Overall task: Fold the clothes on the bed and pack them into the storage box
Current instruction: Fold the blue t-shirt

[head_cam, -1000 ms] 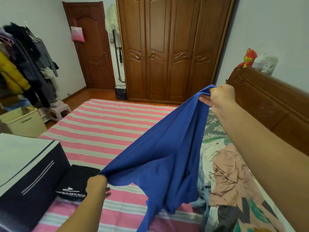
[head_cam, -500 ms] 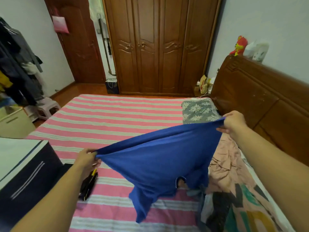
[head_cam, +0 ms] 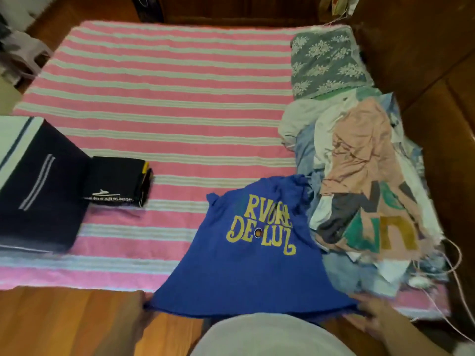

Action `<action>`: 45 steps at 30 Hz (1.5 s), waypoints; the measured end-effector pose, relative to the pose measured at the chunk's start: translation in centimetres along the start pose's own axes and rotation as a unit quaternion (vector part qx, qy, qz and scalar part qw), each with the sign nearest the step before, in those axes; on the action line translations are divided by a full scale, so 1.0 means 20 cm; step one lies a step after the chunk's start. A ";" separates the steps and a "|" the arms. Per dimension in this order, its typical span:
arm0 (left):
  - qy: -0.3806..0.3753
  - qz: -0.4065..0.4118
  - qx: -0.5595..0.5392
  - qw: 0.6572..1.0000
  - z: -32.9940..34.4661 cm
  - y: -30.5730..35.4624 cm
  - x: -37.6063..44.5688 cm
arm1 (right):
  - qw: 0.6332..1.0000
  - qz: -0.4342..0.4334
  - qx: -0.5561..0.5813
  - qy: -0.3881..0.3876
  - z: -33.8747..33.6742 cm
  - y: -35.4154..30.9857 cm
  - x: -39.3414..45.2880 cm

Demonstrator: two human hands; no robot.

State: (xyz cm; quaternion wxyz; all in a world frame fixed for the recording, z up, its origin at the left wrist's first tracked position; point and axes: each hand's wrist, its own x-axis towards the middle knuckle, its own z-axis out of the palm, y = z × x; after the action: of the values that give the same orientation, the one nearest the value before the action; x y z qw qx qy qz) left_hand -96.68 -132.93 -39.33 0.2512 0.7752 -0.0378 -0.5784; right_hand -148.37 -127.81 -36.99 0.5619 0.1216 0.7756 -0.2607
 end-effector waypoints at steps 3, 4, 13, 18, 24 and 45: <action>0.048 -0.023 0.004 0.999 0.03 0.15 0.04 | 0.999 -0.004 0.017 -0.029 0.15 -0.10 -0.03; 0.052 -0.009 -0.027 0.998 0.06 0.25 0.08 | 0.998 -0.021 0.044 -0.040 0.23 -0.22 -0.07; -0.118 0.371 -0.252 0.886 0.40 2.25 -0.80 | 0.854 -0.358 0.329 -0.188 0.41 -1.87 -1.23; -0.177 0.455 -0.333 0.807 0.13 2.78 -1.34 | 0.785 -0.438 0.369 -0.237 0.33 -2.09 -1.80; -0.148 0.471 -0.380 0.782 -0.05 2.39 -1.52 | 0.787 -0.433 0.346 -0.271 0.47 -1.79 -1.89; 0.167 0.084 -0.064 0.980 -0.03 0.12 1.26 | 0.998 -0.020 0.041 0.044 1.02 0.04 1.07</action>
State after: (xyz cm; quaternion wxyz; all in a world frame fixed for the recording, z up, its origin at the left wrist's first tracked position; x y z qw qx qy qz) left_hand -87.27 -143.55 -60.33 0.3506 0.8375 -0.0229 -0.4185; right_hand -138.81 -140.37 -61.85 0.5166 0.1403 0.7903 -0.2982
